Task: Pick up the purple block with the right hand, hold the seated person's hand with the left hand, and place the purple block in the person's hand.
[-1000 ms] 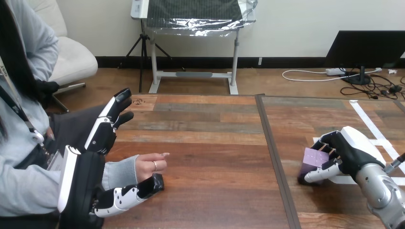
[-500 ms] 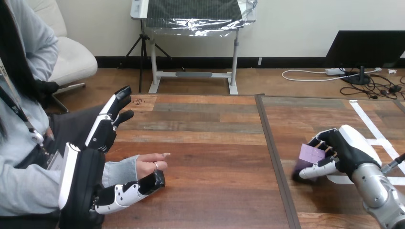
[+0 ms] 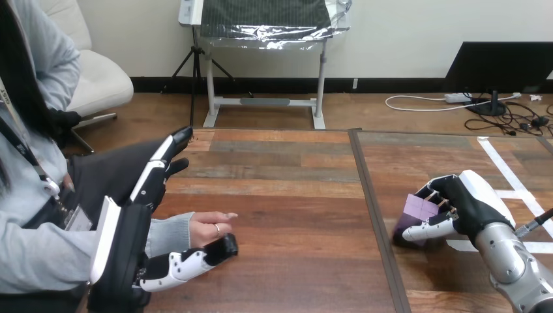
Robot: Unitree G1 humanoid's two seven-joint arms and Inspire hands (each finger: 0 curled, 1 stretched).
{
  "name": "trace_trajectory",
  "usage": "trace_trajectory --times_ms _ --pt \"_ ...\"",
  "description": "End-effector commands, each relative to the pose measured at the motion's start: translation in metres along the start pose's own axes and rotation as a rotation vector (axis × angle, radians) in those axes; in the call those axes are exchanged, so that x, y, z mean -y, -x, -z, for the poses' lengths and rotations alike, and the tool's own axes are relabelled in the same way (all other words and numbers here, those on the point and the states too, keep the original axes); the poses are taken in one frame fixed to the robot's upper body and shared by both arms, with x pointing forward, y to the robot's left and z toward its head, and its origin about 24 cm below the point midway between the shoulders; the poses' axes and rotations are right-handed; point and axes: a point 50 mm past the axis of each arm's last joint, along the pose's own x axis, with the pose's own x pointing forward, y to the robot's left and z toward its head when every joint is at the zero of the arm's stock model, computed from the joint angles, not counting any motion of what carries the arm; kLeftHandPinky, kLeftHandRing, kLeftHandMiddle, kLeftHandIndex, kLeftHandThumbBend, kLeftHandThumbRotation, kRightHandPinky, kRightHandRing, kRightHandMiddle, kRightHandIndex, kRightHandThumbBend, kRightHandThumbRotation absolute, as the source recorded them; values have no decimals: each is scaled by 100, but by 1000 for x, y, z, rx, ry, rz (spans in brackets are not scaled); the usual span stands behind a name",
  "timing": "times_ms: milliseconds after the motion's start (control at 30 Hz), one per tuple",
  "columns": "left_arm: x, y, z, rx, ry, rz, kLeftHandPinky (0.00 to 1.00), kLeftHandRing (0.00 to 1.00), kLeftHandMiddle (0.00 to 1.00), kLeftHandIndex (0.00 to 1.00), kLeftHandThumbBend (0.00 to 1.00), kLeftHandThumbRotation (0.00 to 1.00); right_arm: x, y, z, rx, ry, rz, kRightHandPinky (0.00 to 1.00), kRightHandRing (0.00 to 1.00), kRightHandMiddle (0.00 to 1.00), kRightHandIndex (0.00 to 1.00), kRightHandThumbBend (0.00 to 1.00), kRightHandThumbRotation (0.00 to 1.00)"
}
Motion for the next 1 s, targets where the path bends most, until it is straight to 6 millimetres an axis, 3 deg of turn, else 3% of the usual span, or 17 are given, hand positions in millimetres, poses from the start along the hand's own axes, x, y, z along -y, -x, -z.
trace_trajectory --times_ms 0,967 --pt "-11 -11 -8 37 -68 -13 87 93 92 90 100 56 24 -13 -38 141 -66 91 42 47 51 51 85 0" --pt "-24 -15 8 -104 -287 28 88 91 89 87 100 43 26 -18 -70 241 -183 110 35 42 49 51 83 0"
